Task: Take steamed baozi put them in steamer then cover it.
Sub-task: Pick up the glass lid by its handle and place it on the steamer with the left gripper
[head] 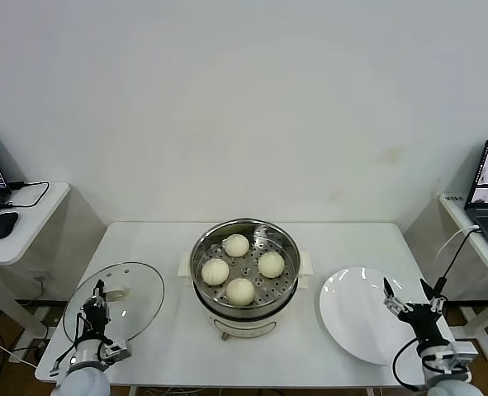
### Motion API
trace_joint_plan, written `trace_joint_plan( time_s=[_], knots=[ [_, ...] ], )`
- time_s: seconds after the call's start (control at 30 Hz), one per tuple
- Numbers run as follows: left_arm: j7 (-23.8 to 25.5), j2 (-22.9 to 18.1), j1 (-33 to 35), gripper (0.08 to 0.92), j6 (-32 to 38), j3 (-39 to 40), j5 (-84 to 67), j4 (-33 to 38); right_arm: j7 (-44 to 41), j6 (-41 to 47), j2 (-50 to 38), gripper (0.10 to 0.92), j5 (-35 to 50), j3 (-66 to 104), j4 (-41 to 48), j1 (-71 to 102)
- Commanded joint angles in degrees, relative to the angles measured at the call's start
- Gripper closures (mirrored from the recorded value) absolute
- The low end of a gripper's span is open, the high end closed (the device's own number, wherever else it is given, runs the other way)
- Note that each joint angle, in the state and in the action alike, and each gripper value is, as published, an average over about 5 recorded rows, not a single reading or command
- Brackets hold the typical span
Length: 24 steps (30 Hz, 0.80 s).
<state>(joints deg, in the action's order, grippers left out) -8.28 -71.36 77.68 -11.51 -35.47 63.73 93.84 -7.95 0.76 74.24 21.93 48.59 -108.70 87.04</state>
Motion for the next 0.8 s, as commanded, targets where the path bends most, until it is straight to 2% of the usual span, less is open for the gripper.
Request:
trace_joint_plan(
  time_s=[0.03,0.2,0.4,0.53,0.8],
  knots=[
    [4.47,1.71,6.08,0.855,-9.21,-1.19,-2.31,15.91,0.36,0.73,0.28,0.203,0.16,-0.09,-0.48,-0.94],
    [6.95,3.15,5.71,0.855,-12.93,-2.35,-0.63,19.50,0.48,1.62,0.72,0.203,-0.23,0.13,-1.18,-1.20],
    [17.88,1.92,3.79,0.855,-18.70,0.46,3.89,31.71,1.19,3.01,1.71,0.203,-2.00,0.11,-1.98,-1.11],
    [22.70,-0.79,0.38,0.855,-20.81,5.36,10.55,35.79,1.01,3.08,2.94,0.203,-4.39,-0.12,-2.65,-0.86],
    [23.27,-5.14,-4.21,0.855,-21.30,14.15,17.18,33.48,0.50,2.43,6.07,0.203,-7.48,-0.92,-3.06,-0.31]
  ],
)
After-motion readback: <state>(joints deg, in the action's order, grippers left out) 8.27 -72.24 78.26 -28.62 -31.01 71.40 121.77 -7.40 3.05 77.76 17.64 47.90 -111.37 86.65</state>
